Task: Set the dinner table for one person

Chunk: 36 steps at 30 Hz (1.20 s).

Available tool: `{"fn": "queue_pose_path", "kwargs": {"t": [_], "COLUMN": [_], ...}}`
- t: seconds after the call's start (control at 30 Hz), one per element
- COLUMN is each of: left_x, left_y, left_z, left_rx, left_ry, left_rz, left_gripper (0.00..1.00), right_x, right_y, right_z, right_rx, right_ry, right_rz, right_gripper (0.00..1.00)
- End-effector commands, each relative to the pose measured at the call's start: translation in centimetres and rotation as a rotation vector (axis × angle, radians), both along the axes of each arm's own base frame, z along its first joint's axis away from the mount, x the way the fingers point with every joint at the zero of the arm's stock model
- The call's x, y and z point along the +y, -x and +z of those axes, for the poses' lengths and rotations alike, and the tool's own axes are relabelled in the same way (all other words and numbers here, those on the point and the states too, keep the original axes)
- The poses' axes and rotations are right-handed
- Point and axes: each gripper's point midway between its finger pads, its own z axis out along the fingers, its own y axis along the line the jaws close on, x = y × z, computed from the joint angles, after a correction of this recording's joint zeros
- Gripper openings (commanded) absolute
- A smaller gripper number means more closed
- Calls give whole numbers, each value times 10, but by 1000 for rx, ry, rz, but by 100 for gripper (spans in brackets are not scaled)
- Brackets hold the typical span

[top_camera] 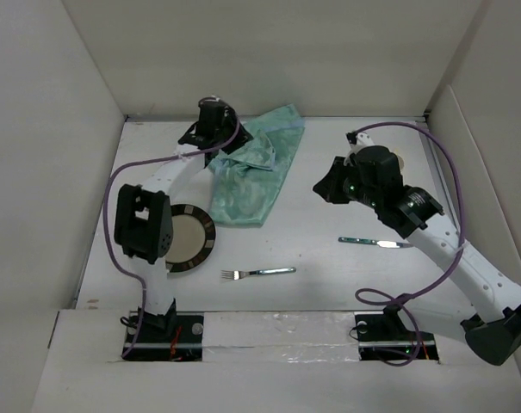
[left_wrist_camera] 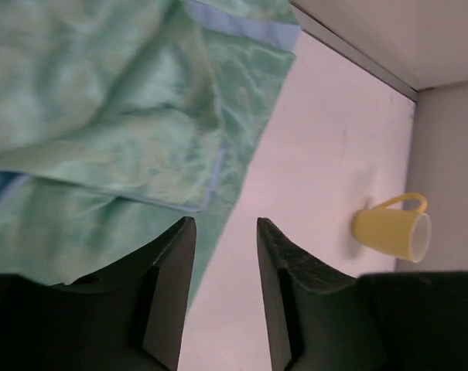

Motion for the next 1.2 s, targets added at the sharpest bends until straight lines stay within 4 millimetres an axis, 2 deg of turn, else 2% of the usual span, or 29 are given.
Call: {"fn": "queue_pose_path", "kwargs": {"t": [0.0, 0.03, 0.07, 0.1, 0.13, 0.17, 0.2, 0.23, 0.27, 0.3, 0.33, 0.37, 0.4, 0.5, 0.57, 0.6, 0.63, 0.73, 0.77, 0.87, 1.07, 1.17], "left_x": [64, 71, 77, 83, 84, 74, 80, 81, 84, 86, 85, 85, 80, 58, 52, 59, 57, 72, 77, 87, 86, 86], "left_y": [19, 33, 42, 56, 74, 89, 107, 120, 134, 154, 162, 172, 191, 213, 217, 218, 218, 217, 217, 209, 209, 206], "left_z": [28, 38, 33, 17, 22, 20, 0, -5, 4, -23, -28, -27, -51, -66, -73, -83, -87, -104, -107, -112, -144, -147], "left_rx": [-71, -75, -60, -33, -27, -24, 13, 33, 15, 75, 99, 100, 159, 200, 231, 244, 248, 267, 269, 271, 382, 392], "left_ry": [-113, -130, -154, -220, -240, -262, -314, -318, -301, -306, -251, -205, -195, -128, -81, -91, -77, -77, -87, -80, -79, -68], "left_rz": [136, 143, 149, 163, 157, 133, 148, 161, 175, 165, 192, 198, 177, 177, 223, 262, 280, 405, 434, 488, 517, 545], "left_gripper": [33, 18, 7, 0, 0, 0, 0, 0, 0, 3, 18, 22, 25, 34, 37, 38, 39, 40, 41, 48, 50, 49], "right_x": [-1, -1, -3, -3, -6, -6, -7, -7, -7, -6, -4, -3, -5, -3, -3, -4, -5, -7, -8, -12, -18, -19], "right_y": [6, 9, 12, 13, 13, 14, 15, 16, 17, 18, 19, 21, 19, 23, 26, 28, 30, 36, 39, 45, 54, 58], "right_z": [6, 4, 3, 0, -11, -14, -18, -25, -25, -25, -26, -28, -27, -27, -26, -26, -25, -25, -23, -20, -22, -21], "right_rx": [-42, -37, -41, -41, -22, -14, -9, 8, 9, 8, 9, 13, 10, 19, 16, 19, 16, 24, 18, 8, 14, 11], "right_ry": [-32, -36, -39, -40, -30, -31, -32, -27, -30, -38, -45, -47, -51, -53, -52, -49, -51, -47, -51, -58, -58, -67], "right_rz": [17, 24, 26, 27, 22, 19, 19, 18, 20, 23, 36, 42, 38, 60, 72, 74, 79, 91, 92, 94, 89, 91], "right_gripper": [0, 0, 0, 0, 0, 0, 0, 0, 0, 0, 0, 0, 0, 0, 1, 2, 4, 18, 26, 35, 35, 36]}}
